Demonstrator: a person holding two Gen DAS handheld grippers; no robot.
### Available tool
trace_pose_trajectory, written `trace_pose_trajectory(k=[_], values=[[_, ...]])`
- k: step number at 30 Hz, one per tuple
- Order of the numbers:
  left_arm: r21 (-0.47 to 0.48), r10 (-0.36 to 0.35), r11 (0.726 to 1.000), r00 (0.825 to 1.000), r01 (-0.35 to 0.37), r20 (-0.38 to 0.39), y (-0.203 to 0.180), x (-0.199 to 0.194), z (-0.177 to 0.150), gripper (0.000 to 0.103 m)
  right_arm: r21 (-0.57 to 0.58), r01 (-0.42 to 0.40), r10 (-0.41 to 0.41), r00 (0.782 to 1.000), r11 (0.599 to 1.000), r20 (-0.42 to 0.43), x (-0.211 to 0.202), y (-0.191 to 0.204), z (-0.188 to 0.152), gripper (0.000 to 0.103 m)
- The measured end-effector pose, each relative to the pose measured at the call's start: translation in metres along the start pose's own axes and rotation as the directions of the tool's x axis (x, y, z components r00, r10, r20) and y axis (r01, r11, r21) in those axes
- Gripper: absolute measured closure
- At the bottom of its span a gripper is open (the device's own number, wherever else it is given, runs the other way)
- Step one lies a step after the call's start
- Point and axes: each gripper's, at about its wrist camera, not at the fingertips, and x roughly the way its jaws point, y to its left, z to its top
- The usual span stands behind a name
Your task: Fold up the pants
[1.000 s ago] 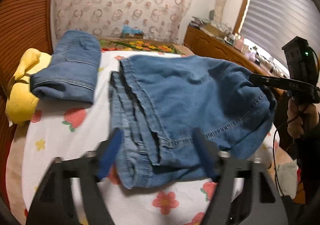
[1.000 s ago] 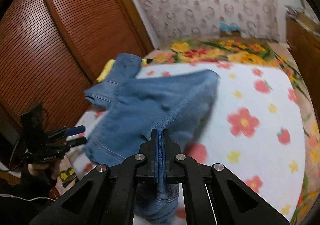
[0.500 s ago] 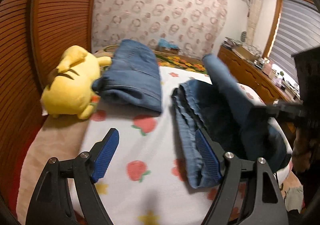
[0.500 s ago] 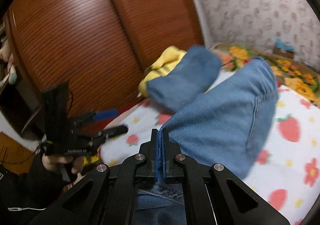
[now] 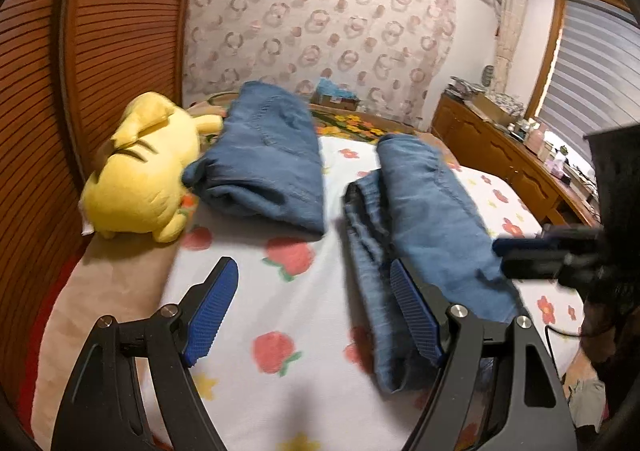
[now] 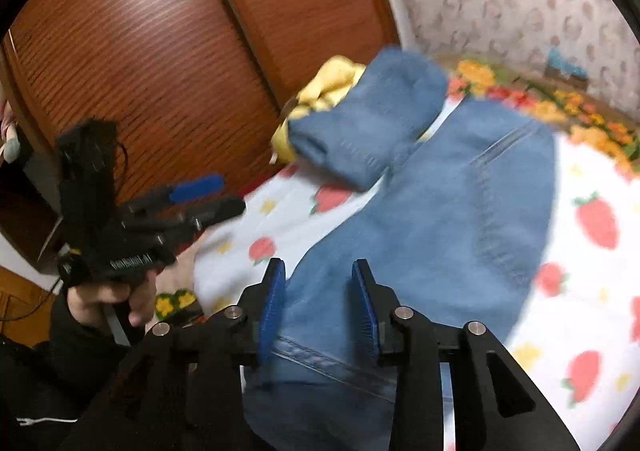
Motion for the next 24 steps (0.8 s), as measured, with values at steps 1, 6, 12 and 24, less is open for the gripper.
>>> trace_pose_trajectory(k=[1, 6, 12, 24], values=[[0.013, -0.015, 1.0, 1.0, 0.015, -0.001, -0.007, 0.003, 0.003, 0.024, -0.002, 0.017, -0.017, 1.0, 1.0, 0.016, -0.009, -0.003, 0.003, 0.066], [0.039, -0.098, 0.994, 0.995, 0.099, -0.03, -0.03, 0.021, 0.011, 0.032, 0.019, 0.161, -0.162, 0.985, 0.987, 0.066, -0.04, -0.029, 0.009, 0.061], [0.076, -0.182, 0.978, 0.974, 0.194, -0.137, -0.063, 0.052, 0.011, 0.045, 0.046, 0.257, -0.259, 0.965, 0.965, 0.038, -0.027, -0.056, 0.016, 0.055], [0.088, -0.119, 0.986, 0.967, 0.142, -0.225, -0.054, 0.05, -0.02, 0.099, 0.056, 0.195, -0.195, 0.981, 0.979, -0.006, 0.01, -0.084, 0.034, 0.046]])
